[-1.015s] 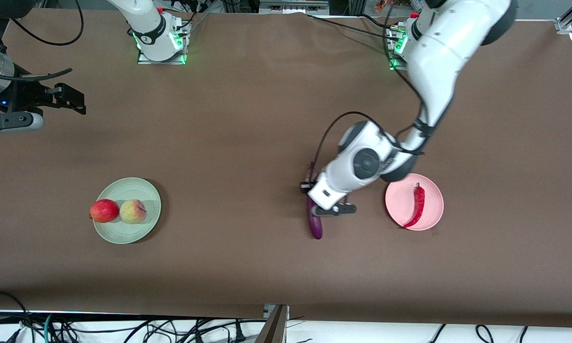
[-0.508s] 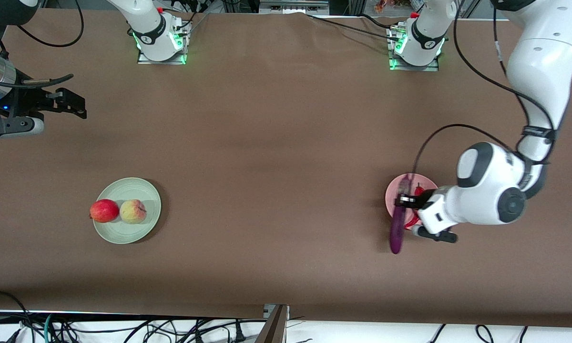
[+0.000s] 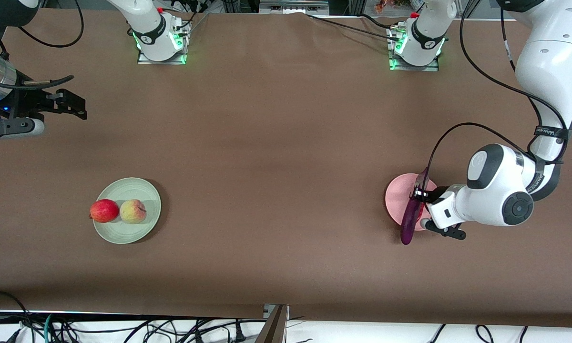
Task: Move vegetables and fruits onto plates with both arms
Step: 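Carry the eggplant to the pink plate and lower it beside the chili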
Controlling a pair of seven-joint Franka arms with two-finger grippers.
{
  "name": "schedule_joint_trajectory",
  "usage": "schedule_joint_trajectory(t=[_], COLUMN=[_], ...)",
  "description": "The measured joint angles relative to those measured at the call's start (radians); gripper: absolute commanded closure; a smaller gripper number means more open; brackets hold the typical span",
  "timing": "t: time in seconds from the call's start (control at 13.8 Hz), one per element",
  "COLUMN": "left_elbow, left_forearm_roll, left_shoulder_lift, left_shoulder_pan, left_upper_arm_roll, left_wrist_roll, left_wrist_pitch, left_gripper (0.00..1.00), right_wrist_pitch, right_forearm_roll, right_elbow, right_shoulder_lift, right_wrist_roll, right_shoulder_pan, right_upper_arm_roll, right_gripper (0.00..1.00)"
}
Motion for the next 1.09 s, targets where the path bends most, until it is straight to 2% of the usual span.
schedule_joint_trajectory(t=[0.07, 0.29, 0.36, 0.51, 1.09], left_elbow=[-0.013, -0.047, -0.049, -0.049, -0.049], left_forearm_roll=[0.005, 0.012, 0.012, 0.012, 0.012], left_shoulder_lift=[0.000, 0.001, 0.002, 0.002, 0.002], left_shoulder_pan=[0.000, 0.004, 0.006, 0.007, 0.016], left_upper_arm_roll=[0.001, 0.011, 0.013, 0.013, 0.013], left_wrist_roll=[0.000, 0.001, 0.003, 0.005, 0.006], left_wrist_pitch=[-0.003, -0.004, -0.004, -0.004, -0.003], left_gripper=[1.00, 0.85, 0.64, 0.00, 0.00], right_wrist_pitch=[0.000, 0.000, 0.000, 0.001, 0.003], right_forearm_roll=[0.000, -0.003, -0.004, -0.004, -0.004], right_elbow=[0.000, 0.000, 0.000, 0.000, 0.000], right_shoulder_lift=[0.000, 0.000, 0.000, 0.000, 0.001], right_wrist_roll=[0.000, 0.002, 0.003, 0.004, 0.005], right_shoulder_pan=[0.000, -0.001, -0.001, -0.002, -0.002], right_upper_arm_roll=[0.000, 0.000, 0.000, -0.001, -0.001], right_gripper=[0.00, 0.00, 0.00, 0.00, 0.00])
